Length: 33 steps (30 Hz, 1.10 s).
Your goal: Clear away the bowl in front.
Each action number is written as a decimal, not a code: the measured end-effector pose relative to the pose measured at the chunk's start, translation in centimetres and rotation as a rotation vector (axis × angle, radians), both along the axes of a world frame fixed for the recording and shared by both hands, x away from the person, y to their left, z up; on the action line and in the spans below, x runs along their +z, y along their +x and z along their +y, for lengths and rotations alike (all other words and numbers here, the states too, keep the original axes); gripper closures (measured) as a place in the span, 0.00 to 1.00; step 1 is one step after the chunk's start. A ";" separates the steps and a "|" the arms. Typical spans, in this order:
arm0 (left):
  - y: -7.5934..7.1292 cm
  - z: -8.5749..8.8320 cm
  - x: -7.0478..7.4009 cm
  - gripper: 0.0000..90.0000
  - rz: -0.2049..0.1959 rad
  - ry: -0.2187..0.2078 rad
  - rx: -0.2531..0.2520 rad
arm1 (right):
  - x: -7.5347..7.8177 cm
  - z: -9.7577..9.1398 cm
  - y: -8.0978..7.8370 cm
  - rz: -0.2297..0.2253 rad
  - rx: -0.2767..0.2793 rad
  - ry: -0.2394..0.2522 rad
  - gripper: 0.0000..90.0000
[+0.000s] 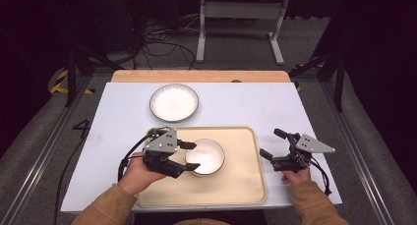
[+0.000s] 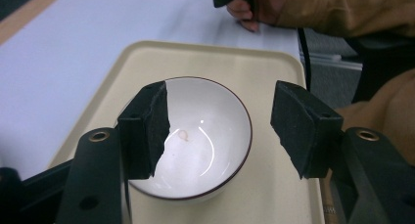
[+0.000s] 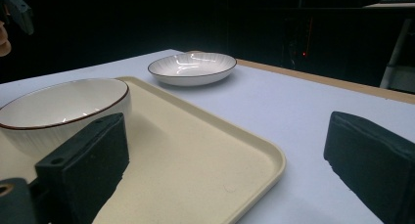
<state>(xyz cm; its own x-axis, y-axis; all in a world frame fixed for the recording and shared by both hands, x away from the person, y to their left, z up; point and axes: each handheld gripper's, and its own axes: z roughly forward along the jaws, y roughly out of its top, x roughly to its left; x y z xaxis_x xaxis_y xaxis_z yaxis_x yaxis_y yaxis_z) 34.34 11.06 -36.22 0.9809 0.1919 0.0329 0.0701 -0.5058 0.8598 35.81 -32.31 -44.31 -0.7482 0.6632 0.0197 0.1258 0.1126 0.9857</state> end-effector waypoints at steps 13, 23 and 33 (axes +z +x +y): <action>0.1 5.5 -1.1 0.42 0.064 -0.189 0.149 | 0.0 -0.4 0.0 -0.002 -0.009 0.034 0.03; 0.4 8.6 -3.0 0.35 0.097 -0.291 0.187 | 0.0 -0.5 0.0 -0.003 -0.016 0.040 0.03; 1.0 10.5 -5.7 0.30 0.137 -0.341 0.269 | 0.0 -0.5 -0.1 -0.013 -0.021 0.039 0.03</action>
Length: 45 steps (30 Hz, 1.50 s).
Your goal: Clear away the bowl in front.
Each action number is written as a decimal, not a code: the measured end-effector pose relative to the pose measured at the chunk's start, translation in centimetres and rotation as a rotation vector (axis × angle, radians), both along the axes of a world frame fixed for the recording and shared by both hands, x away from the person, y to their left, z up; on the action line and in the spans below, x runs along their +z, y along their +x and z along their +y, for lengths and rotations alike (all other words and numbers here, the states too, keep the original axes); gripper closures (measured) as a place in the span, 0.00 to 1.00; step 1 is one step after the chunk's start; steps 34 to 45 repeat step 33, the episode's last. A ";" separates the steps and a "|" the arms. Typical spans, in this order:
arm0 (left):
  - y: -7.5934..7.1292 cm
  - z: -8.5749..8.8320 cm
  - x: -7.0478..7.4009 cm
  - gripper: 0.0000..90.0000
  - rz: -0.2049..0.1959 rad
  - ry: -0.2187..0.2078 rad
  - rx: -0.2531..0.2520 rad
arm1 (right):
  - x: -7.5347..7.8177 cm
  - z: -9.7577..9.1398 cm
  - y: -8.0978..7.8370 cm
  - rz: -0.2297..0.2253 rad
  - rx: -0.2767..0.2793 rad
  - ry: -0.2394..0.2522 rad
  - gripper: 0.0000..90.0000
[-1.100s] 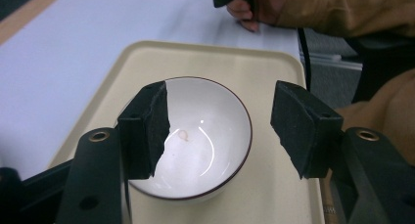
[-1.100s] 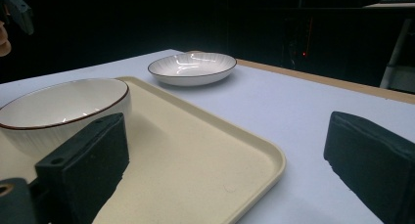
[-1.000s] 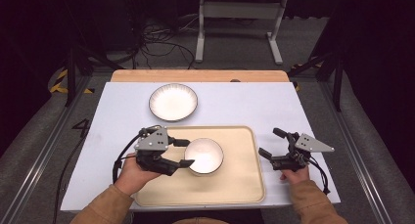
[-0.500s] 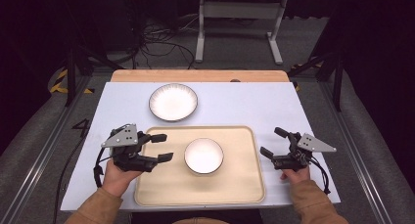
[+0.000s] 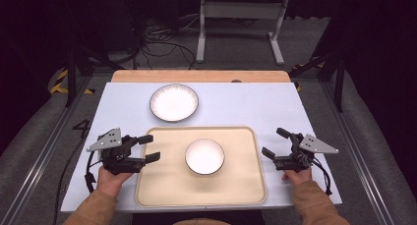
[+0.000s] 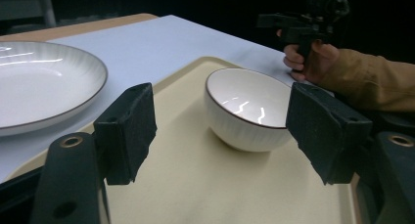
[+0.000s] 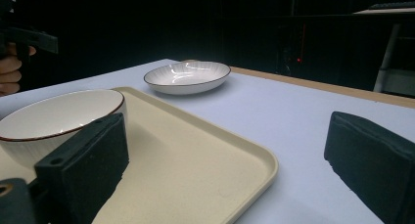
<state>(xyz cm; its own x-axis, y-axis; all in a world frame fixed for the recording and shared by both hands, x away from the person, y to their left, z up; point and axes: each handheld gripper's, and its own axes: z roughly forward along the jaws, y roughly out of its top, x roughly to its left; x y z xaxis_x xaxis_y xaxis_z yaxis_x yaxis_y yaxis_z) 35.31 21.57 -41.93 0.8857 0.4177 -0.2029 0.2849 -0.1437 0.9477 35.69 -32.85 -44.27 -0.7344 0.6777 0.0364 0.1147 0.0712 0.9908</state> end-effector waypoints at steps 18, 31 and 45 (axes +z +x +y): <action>0.0 1.7 -3.8 0.28 0.006 -0.064 0.111 | 0.0 -0.1 -0.1 -0.006 0.002 0.008 0.03; -0.2 2.1 -4.1 0.26 0.026 -0.080 0.139 | 0.0 -0.1 -0.1 -0.009 -0.006 0.005 0.03; -0.1 2.1 -4.1 0.26 0.026 -0.076 0.138 | 0.0 -0.1 -0.1 -0.009 -0.006 0.006 0.03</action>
